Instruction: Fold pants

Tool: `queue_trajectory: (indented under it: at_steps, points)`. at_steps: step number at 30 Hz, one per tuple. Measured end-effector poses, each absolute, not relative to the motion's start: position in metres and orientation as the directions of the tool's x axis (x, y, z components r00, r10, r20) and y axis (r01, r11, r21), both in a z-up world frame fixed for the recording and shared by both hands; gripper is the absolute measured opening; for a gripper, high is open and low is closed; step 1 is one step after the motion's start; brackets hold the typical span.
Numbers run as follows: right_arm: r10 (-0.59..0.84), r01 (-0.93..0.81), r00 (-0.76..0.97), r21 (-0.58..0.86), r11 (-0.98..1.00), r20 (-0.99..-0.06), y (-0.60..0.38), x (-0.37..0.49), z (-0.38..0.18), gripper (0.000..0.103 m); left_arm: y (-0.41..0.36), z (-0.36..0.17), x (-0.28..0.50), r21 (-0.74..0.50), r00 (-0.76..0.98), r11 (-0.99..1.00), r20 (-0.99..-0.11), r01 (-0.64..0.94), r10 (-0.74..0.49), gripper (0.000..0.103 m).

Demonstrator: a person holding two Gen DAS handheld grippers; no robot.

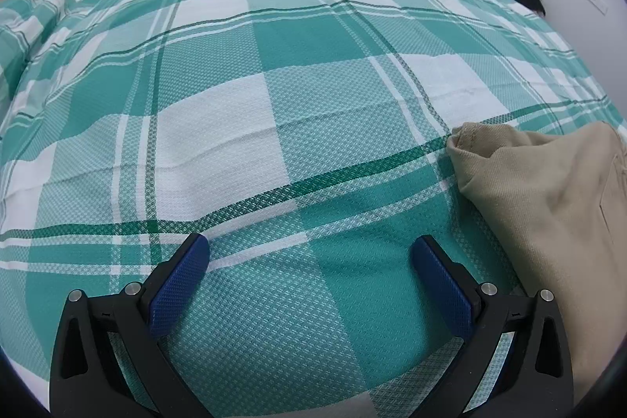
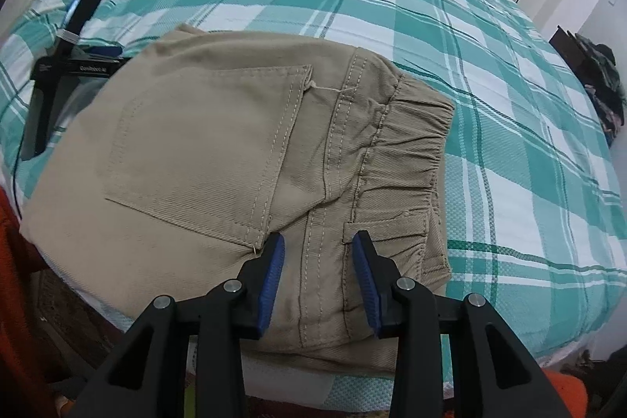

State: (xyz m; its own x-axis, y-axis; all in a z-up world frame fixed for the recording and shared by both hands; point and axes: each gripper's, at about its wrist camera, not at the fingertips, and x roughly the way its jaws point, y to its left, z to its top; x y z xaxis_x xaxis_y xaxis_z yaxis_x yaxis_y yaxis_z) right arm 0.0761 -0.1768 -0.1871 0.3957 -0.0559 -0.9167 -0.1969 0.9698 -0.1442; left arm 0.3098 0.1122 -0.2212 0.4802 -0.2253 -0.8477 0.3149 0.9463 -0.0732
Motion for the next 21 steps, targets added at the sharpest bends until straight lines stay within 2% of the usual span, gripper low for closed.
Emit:
queue_trajectory:
  at_steps: [8,21]
  points:
    - [-0.074,-0.193,0.387,-0.159,0.968,-0.919,-0.174,0.078,-0.187,0.038,0.112,-0.221,0.31,-0.074,0.48,0.946,-0.848,0.315,-0.226,0.103]
    - [0.029,-0.207,0.478,-0.08,0.975,-0.878,-0.188,0.064,-0.186,0.038,0.112,-0.221,0.31,-0.074,0.48,0.946,-0.848,0.315,-0.226,0.103]
